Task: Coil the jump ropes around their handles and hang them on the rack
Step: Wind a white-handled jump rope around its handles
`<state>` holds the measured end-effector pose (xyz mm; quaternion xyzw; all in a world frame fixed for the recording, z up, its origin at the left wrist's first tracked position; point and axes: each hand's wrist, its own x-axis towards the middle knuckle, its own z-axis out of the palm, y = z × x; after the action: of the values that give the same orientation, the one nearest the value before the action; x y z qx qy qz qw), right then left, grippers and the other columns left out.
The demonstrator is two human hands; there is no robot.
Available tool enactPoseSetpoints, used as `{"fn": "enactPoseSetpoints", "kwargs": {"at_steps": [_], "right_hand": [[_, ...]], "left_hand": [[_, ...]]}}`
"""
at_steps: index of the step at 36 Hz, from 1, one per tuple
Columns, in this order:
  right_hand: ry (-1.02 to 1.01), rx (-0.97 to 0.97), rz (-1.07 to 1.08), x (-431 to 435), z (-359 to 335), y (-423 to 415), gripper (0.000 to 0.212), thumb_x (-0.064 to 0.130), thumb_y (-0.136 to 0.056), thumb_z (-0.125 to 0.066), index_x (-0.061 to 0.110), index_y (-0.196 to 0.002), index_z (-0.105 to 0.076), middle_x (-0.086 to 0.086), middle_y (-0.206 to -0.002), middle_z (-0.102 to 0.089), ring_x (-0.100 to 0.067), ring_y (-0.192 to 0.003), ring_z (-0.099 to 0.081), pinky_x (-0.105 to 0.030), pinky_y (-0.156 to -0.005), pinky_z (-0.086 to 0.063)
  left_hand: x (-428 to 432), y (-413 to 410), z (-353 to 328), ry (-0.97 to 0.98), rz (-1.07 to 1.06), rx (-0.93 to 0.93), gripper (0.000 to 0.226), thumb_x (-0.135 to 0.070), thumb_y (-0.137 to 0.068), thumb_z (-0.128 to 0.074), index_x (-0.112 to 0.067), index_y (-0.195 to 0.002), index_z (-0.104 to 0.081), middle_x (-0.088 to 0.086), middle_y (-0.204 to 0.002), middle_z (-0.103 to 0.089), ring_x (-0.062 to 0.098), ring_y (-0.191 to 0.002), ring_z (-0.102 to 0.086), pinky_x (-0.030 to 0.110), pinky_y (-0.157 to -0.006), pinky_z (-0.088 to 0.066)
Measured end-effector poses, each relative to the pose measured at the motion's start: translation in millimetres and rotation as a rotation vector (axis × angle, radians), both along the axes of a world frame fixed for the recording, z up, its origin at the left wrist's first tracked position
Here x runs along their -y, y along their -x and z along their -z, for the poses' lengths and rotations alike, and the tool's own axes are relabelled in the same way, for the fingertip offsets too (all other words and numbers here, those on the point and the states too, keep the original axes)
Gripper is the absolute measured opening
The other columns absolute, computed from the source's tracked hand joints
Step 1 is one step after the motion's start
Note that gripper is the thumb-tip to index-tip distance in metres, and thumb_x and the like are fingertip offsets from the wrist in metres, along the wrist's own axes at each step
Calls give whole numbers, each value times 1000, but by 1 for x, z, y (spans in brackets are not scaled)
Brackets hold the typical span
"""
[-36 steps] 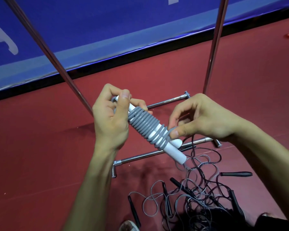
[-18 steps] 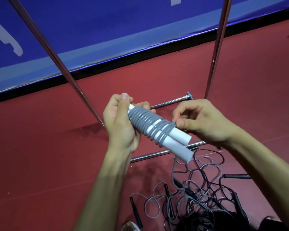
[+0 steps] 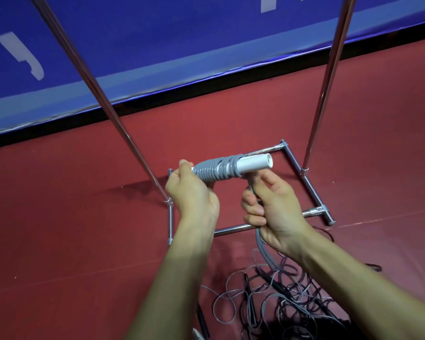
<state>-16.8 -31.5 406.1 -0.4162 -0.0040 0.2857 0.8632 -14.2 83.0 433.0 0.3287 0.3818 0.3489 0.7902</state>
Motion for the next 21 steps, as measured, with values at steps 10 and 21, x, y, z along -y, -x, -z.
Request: {"fn": "enactPoseSetpoints", "kwargs": {"at_steps": [10, 21], "right_hand": [[409, 292, 114, -7, 5, 4, 15, 5, -97, -55, -5, -98, -65, 3, -54, -31, -9, -43, -24, -17, -38, -25], [298, -94, -36, -10, -1, 8, 18, 11, -106, -37, 5, -95, -50, -2, -52, -51, -5, -35, -26, -15, -34, -24]], "left_hand": [[-15, -9, 21, -175, -86, -123, 27, -16, -101, -48, -12, -75, -49, 2, -73, -51, 18, -67, -50, 25, -60, -47], [-22, -3, 28, -650, -152, -275, 28, -18, -99, -50, -18, -71, -45, -9, -58, -44, -2, -45, -41, 19, -55, -37]]}}
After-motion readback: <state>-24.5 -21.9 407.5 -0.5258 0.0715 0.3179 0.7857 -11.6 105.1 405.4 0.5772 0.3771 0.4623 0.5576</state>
